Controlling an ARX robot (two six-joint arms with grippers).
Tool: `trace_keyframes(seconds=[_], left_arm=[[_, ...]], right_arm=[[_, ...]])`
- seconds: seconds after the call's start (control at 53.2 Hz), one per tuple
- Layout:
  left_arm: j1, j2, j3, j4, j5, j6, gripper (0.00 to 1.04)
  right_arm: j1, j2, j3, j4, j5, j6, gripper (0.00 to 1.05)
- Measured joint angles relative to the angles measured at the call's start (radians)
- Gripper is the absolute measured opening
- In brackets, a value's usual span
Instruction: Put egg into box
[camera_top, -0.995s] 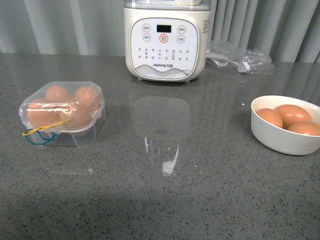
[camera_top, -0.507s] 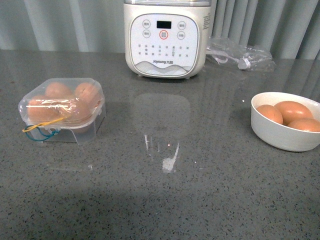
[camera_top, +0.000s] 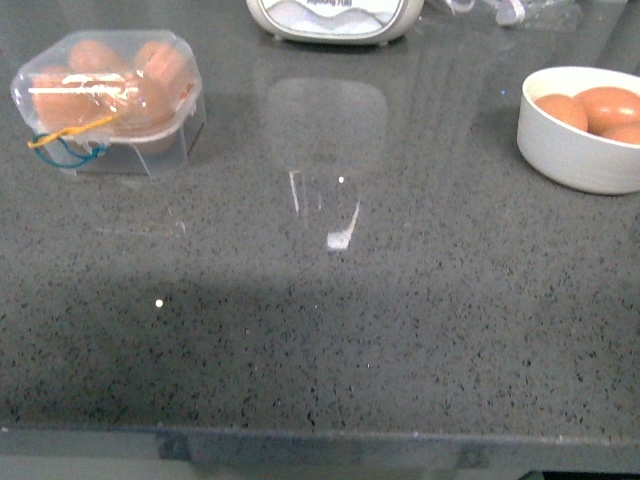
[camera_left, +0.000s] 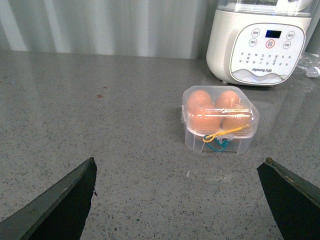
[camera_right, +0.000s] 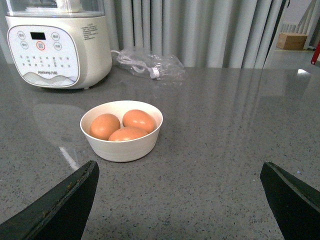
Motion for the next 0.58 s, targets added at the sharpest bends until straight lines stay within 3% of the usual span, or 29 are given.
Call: trace_keyframes(seconds=[0.582], left_arm=[[0.0,0.0,0.0,0.0,0.0,0.0,0.98]], right_arm=[[0.0,0.0,0.0,0.0,0.0,0.0,0.98]])
